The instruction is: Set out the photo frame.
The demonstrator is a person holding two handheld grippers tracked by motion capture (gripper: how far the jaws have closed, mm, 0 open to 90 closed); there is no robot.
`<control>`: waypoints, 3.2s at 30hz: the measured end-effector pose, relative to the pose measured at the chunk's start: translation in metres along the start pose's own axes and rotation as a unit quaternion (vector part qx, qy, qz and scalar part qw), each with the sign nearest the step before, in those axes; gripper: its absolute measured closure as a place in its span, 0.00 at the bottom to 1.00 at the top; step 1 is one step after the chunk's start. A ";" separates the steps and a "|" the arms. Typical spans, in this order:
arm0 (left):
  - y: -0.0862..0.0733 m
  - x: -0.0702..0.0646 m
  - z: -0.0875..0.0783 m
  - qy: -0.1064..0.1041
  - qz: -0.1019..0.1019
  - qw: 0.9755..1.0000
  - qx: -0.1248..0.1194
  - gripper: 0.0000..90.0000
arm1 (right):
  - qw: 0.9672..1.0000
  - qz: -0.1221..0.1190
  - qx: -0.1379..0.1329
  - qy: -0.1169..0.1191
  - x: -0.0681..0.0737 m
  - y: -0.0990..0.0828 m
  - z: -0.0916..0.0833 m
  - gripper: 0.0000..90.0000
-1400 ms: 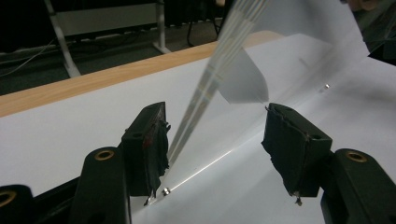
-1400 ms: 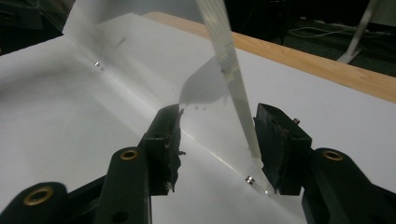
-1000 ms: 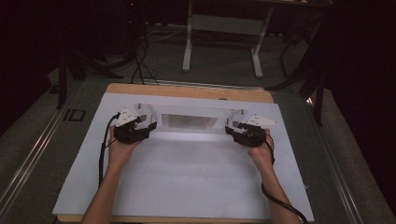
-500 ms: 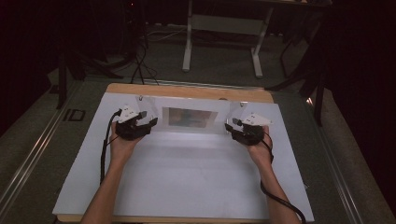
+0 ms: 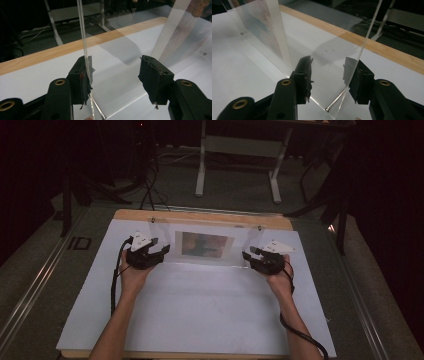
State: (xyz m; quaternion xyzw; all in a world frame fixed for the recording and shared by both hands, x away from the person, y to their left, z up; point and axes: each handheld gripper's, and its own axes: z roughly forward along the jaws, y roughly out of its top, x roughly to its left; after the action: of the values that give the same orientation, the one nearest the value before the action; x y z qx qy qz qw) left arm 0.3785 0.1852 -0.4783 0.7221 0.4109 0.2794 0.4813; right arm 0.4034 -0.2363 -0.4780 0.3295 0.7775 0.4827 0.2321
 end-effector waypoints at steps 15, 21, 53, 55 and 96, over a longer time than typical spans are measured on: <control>-0.001 -0.012 -0.016 -0.008 -0.010 1.000 0.007 0.50 | 1.000 0.016 0.000 0.021 0.006 -0.005 -0.019 0.64; -0.005 -0.013 -0.021 -0.013 -0.021 1.000 0.009 0.50 | 0.999 0.024 -0.002 0.026 0.009 -0.008 -0.023 0.64; -0.006 -0.022 -0.037 -0.019 -0.045 0.998 0.028 0.52 | 0.997 0.053 -0.012 0.054 0.013 -0.014 -0.032 0.64; -0.006 -0.022 -0.038 -0.020 -0.045 0.998 0.029 0.52 | 0.997 0.053 -0.012 0.055 0.012 -0.014 -0.032 0.64; -0.007 -0.026 -0.034 -0.030 -0.046 0.998 0.022 0.52 | 0.997 0.056 -0.010 0.051 0.011 -0.016 -0.041 0.64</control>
State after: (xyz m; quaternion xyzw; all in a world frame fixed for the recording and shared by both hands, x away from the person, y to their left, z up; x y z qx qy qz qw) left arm 0.3358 0.1799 -0.4719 0.7208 0.4356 0.2258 0.4896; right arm 0.3637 -0.2575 -0.4751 0.3451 0.7640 0.5188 0.1677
